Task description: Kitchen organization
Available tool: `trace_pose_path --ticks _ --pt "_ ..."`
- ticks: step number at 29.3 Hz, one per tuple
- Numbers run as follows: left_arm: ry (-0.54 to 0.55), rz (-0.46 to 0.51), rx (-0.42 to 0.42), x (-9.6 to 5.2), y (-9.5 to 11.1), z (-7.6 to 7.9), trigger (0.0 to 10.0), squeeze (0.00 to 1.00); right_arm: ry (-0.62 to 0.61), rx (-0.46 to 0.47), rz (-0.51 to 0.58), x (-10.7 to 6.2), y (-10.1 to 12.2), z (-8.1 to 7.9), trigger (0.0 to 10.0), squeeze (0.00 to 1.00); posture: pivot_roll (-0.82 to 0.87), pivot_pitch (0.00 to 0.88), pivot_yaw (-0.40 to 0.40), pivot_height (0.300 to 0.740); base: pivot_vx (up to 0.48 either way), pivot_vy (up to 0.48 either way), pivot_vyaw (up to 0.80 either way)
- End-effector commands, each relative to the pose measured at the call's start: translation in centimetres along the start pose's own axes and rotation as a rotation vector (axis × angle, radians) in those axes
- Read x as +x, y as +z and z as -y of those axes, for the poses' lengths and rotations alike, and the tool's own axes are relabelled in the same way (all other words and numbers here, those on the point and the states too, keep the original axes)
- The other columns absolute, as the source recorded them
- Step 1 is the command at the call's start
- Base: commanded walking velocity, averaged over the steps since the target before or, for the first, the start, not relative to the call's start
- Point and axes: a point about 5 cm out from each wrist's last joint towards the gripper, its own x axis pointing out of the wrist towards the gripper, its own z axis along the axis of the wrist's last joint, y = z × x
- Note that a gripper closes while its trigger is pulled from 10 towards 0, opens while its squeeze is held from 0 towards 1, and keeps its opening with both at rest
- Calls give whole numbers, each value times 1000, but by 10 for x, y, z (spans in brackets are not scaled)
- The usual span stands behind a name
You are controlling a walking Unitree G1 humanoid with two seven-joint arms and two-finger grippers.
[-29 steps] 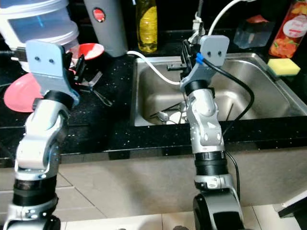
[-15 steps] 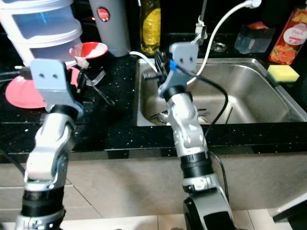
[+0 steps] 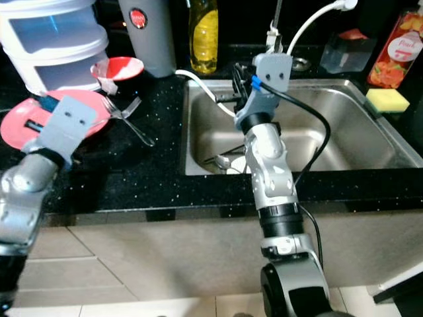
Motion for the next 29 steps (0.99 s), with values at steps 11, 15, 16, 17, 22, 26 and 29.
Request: trace_pose_path --ticks 11,15,16,17,22,26,29 --pt "-331 37 355 32 -17 24 10000 0 -27 -1 16 0 2 4 10000 0 50 0 20 740 0 0 0" --pt "-358 6 364 37 -24 28 10000 0 -30 -3 22 0 3 4 10000 0 50 0 20 740 0 0 0" --pt "-358 6 364 37 -24 28 10000 0 -30 -3 22 0 3 4 10000 0 50 0 20 740 0 0 0" --pt "-368 -5 369 39 -28 30 10000 0 -38 -5 26 0 4 6 10000 0 23 0 36 740 0 0 0" --pt "-379 -1 440 48 -31 38 10000 0 -63 -16 29 -3 6 13 10000 0 2 0 45 740 0 0 0" --pt "-380 43 520 59 -24 45 10000 0 -69 -24 36 -3 8 14 10000 0 -22 0 53 740 0 0 0" --pt "-376 81 596 67 -18 51 10000 0 -73 -28 45 -3 10 14 10000 0 -26 0 54 740 0 0 0"
